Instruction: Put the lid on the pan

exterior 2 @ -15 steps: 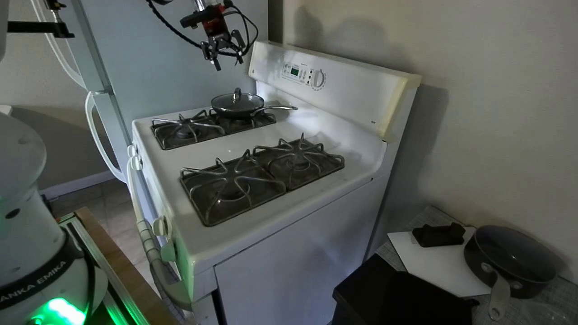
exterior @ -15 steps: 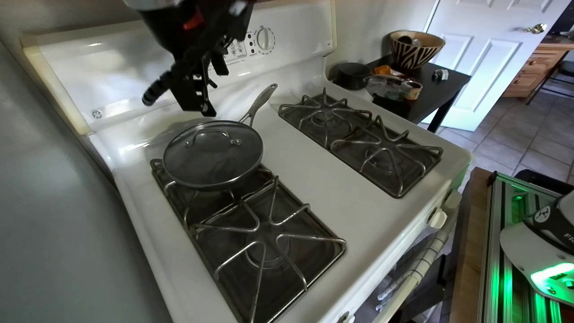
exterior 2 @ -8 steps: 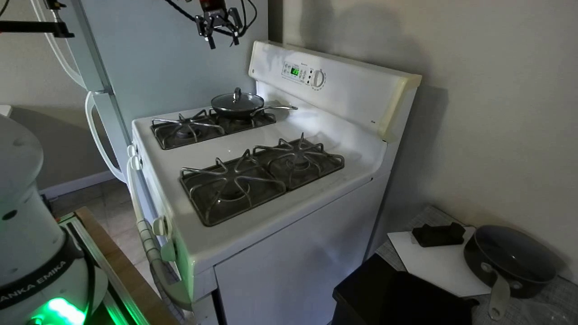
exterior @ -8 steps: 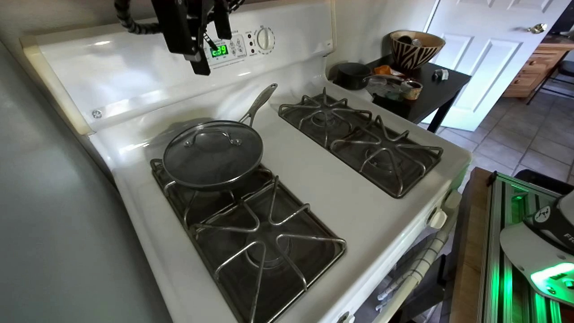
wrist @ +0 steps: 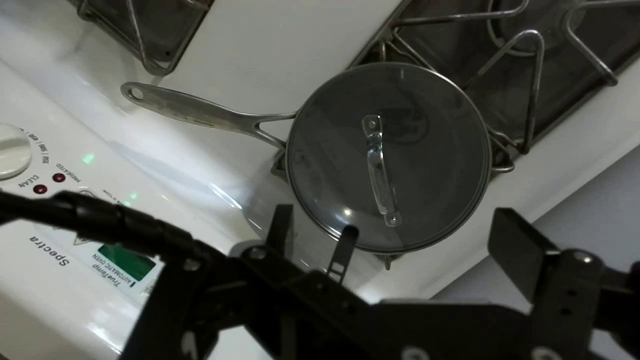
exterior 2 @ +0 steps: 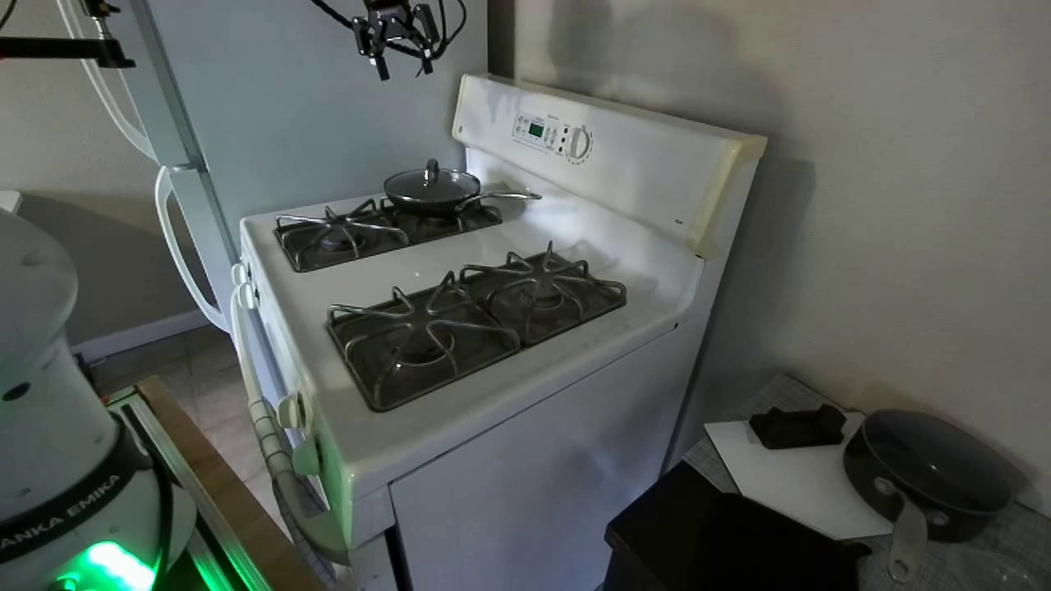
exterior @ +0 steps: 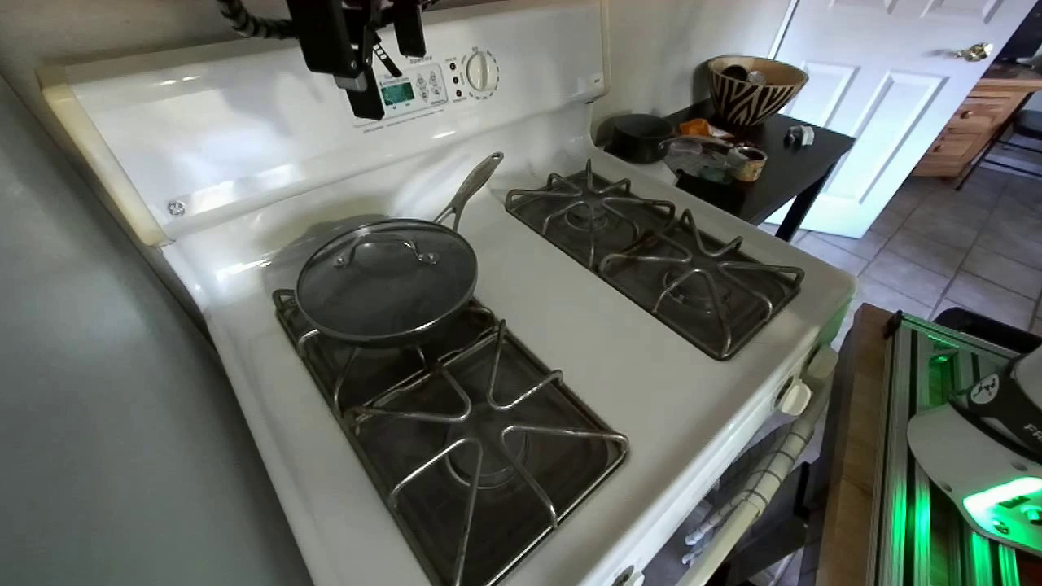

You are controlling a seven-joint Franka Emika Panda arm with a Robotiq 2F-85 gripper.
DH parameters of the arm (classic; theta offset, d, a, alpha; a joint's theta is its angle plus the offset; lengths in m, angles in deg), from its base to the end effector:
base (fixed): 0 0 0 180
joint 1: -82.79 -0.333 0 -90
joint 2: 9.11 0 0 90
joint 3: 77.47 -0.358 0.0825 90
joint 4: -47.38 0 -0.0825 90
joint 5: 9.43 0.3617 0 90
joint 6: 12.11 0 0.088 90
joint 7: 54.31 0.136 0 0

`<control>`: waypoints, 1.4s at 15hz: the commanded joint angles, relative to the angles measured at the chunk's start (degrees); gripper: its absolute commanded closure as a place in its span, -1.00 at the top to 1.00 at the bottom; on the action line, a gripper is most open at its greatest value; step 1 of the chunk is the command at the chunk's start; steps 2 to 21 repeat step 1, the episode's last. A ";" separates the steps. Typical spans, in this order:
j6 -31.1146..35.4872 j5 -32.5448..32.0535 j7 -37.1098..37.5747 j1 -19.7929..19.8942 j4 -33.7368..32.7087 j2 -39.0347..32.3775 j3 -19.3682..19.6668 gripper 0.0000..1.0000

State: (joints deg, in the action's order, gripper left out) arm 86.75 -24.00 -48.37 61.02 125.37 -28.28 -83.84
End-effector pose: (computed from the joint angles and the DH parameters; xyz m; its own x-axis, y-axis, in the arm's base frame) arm 0.5989 0.2722 0.5514 0.9114 0.4085 0.0501 0.3903 -0.8964 0.2102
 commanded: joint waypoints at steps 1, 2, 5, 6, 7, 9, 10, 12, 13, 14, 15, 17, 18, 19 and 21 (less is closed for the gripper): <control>0.00 0.00 0.00 0.00 0.00 0.00 0.00 1.00; 0.00 0.00 0.00 0.00 0.00 0.00 0.00 1.00; 0.00 0.00 0.00 0.00 0.00 0.00 0.00 1.00; 0.00 0.00 0.00 0.00 0.00 0.00 0.00 1.00; 0.00 0.00 0.00 0.00 0.00 0.00 0.00 1.00; 0.00 0.00 0.00 0.00 0.00 0.00 0.00 1.00; 0.00 0.00 0.00 0.00 0.00 0.00 0.00 1.00; 0.00 0.00 0.00 0.00 0.00 0.00 0.00 1.00; 0.00 0.00 0.00 0.00 0.00 0.00 0.00 1.00; 0.00 0.00 0.00 0.00 0.00 0.00 0.00 1.00; 0.00 0.00 0.00 0.00 0.00 0.00 0.00 1.00; 0.00 0.00 0.00 0.00 0.00 0.00 0.00 1.00; 0.00 0.00 0.00 0.00 0.00 0.00 0.00 1.00; 0.00 0.00 0.00 0.00 0.00 0.00 0.00 1.00; 0.00 0.00 0.00 0.00 0.00 0.00 0.00 1.00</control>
